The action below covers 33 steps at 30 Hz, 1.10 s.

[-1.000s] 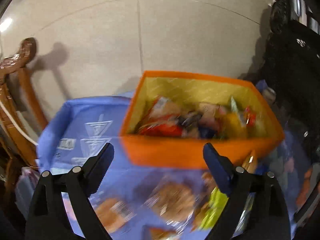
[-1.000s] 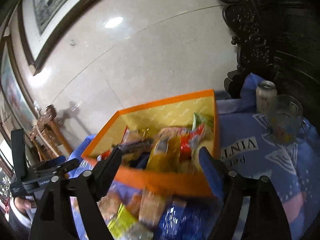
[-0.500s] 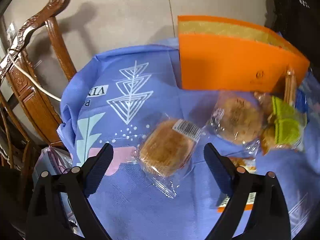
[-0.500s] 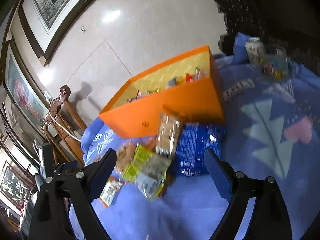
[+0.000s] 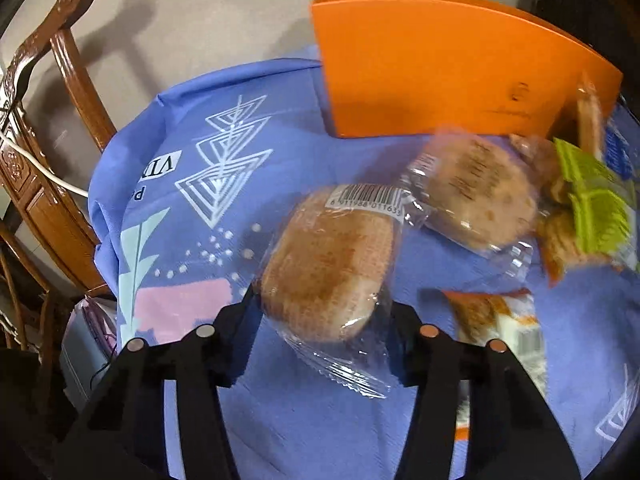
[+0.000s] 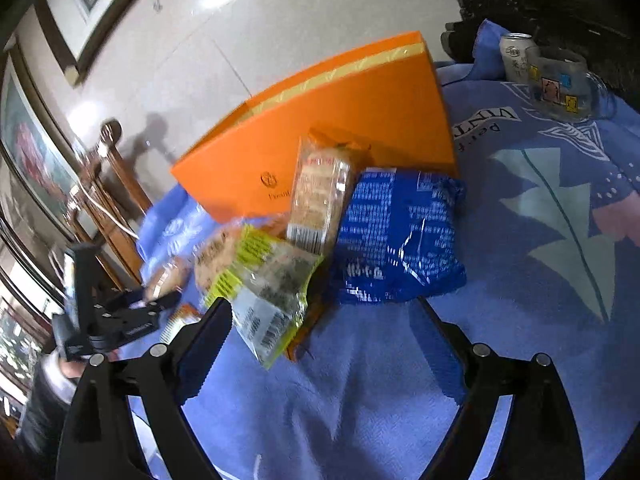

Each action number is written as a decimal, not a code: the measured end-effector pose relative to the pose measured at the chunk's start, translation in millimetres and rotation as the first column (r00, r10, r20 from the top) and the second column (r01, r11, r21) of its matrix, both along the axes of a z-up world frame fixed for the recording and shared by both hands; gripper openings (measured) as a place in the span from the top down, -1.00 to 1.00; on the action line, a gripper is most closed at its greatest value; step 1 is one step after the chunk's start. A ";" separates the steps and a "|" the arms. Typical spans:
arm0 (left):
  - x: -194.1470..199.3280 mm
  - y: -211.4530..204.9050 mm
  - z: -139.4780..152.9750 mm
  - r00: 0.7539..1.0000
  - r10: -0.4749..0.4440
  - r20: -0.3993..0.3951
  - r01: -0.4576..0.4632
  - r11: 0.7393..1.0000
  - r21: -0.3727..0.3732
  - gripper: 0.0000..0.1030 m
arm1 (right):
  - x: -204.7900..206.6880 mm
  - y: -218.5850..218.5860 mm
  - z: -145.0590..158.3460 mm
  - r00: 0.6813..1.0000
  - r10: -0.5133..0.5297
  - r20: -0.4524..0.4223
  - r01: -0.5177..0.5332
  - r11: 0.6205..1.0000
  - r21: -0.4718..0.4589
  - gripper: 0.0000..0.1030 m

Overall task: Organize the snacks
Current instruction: 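Grasp the clear bread roll with the left gripper while the right grasps the green-yellow packet, then carry the bread roll and green-yellow packet over the orange box and release both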

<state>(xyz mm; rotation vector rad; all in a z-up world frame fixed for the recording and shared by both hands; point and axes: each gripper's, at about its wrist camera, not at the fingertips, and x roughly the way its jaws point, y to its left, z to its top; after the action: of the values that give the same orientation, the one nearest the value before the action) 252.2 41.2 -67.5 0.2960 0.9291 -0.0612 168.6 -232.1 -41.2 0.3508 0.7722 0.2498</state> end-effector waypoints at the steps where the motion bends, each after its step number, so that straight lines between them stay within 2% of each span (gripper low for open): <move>1: -5.0 -1.6 1.0 1.000 -0.010 0.000 0.010 1.000 -0.013 0.01 | 0.0 2.3 0.9 1.000 0.006 -0.003 -0.006 1.000 0.000 -0.76; 4: -20.2 -2.4 4.4 1.000 -0.023 -0.007 0.023 0.998 -0.059 0.02 | 1.2 20.2 9.1 0.999 0.045 0.004 -0.045 0.997 -0.055 -0.76; 7: -33.5 -2.2 6.5 0.999 -0.031 -0.011 0.030 0.996 -0.080 0.02 | 6.4 49.1 21.6 0.990 0.133 0.050 -0.120 0.970 -0.210 -0.76; 9: -39.9 -0.4 8.1 0.999 -0.036 -0.015 0.034 0.994 -0.103 0.02 | 19.9 70.2 22.1 0.977 0.210 0.024 -0.191 0.924 -0.330 -0.76; 12: -49.6 4.0 12.8 1.000 -0.029 -0.012 0.028 0.991 -0.133 0.02 | 36.4 90.0 17.3 0.964 0.267 -0.017 -0.244 0.850 -0.467 -0.76; 17: -59.5 6.6 16.8 1.000 -0.026 -0.018 0.022 0.987 -0.157 0.02 | 56.9 104.2 1.8 0.941 0.315 -0.122 -0.332 0.799 -0.501 -0.66; 18: -61.3 7.0 18.1 1.000 -0.022 -0.019 0.019 0.987 -0.162 0.02 | 55.5 103.5 3.2 0.937 0.329 -0.114 -0.342 0.804 -0.487 -0.31; 19: -62.0 7.8 19.0 1.000 -0.020 -0.017 0.017 0.986 -0.167 0.02 | 55.8 98.5 5.5 0.936 0.329 -0.126 -0.350 0.829 -0.436 -0.26; 20: -63.4 7.8 19.9 1.000 -0.019 -0.016 0.016 0.985 -0.172 0.02 | 54.1 95.5 7.9 0.937 0.324 -0.128 -0.348 0.844 -0.409 -0.24; 23: -67.6 6.0 21.7 1.000 -0.016 -0.011 0.014 0.985 -0.173 0.02 | 37.6 89.8 11.9 0.940 0.324 -0.109 -0.340 0.854 -0.393 -0.20; 28: -73.6 -2.3 29.1 1.000 -0.026 0.002 0.026 0.983 -0.183 0.02 | 16.5 65.6 20.3 0.948 0.307 -0.080 -0.317 0.912 -0.260 -0.19; 33: -74.1 -17.8 44.2 0.998 -0.047 0.029 0.052 0.983 -0.176 0.02 | -2.7 45.5 44.0 0.963 0.268 -0.010 -0.262 0.933 -0.249 -0.19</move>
<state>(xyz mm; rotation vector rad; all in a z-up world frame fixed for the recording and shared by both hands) 178.1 23.4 -23.3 0.1551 0.8858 -0.1844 165.8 -186.5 2.7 0.0047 0.8165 0.4058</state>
